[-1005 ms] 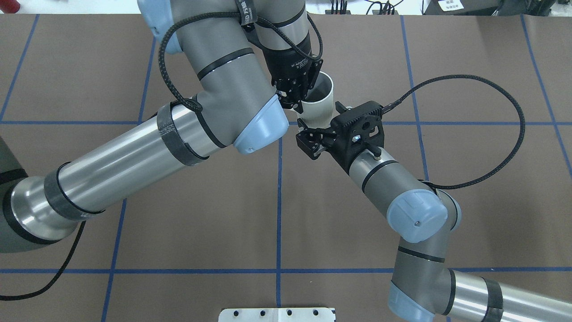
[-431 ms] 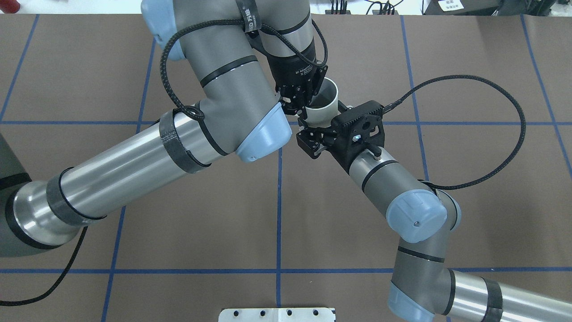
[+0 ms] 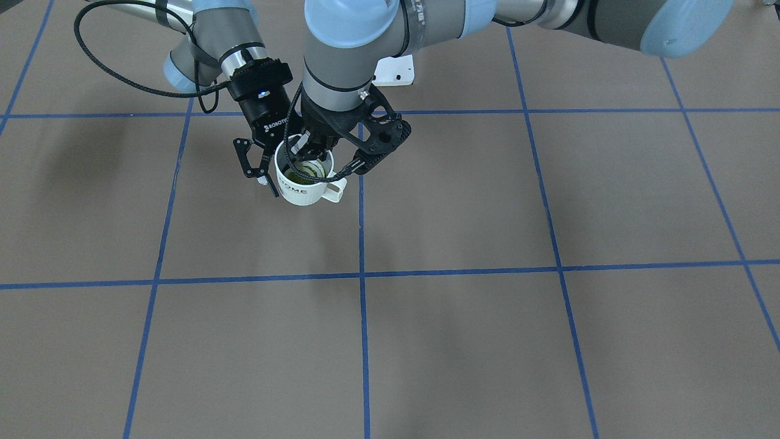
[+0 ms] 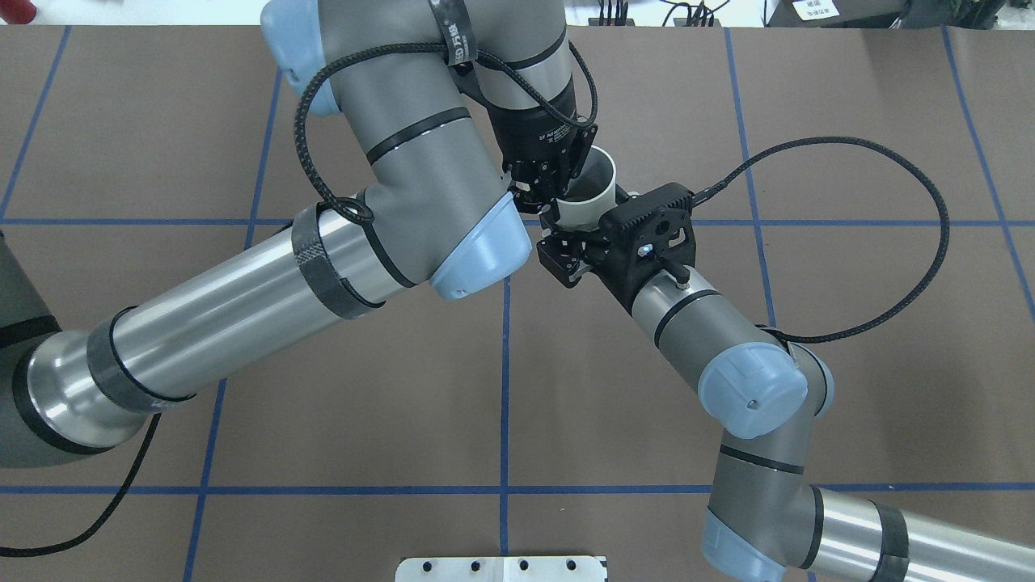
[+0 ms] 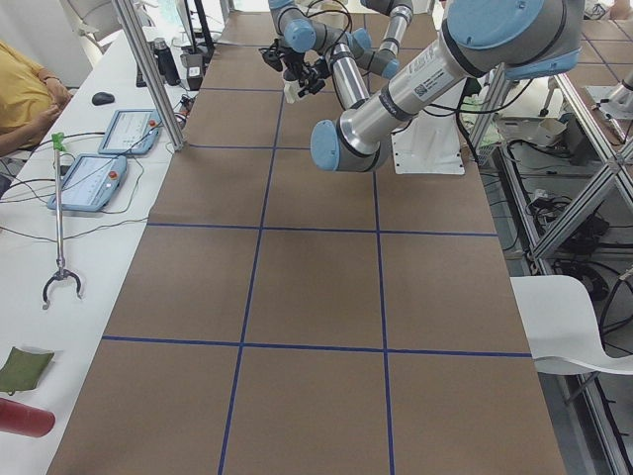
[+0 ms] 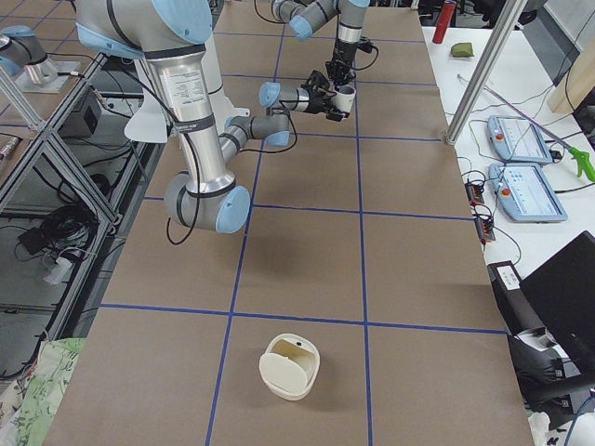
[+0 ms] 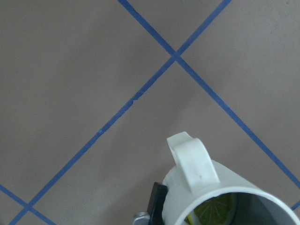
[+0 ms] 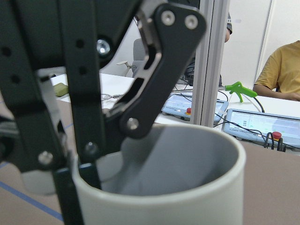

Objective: Left arm hands cup to right arm to dump lemon

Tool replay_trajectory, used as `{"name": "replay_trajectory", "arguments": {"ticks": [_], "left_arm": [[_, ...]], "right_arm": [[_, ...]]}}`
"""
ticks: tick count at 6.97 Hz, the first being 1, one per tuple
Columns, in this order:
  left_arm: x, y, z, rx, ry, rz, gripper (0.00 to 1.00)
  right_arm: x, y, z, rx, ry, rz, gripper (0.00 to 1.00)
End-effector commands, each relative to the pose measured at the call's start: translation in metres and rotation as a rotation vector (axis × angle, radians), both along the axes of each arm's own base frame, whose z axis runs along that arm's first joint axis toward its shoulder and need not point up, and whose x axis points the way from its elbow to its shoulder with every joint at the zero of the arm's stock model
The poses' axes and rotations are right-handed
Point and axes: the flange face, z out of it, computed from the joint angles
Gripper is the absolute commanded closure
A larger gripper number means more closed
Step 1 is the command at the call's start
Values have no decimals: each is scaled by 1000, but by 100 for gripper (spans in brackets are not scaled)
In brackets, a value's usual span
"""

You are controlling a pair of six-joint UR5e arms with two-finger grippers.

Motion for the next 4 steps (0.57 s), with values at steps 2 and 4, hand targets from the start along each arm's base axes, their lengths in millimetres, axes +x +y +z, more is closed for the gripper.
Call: {"name": "replay_trajectory", "arguments": {"ticks": [2, 4], "left_arm": [[0, 1, -3, 3, 5, 1, 100], [-14, 6, -15, 26, 32, -5, 0]], "right_arm": [[0, 0, -1, 1, -5, 0, 50], [0, 0, 0, 0, -1, 0, 74]]}}
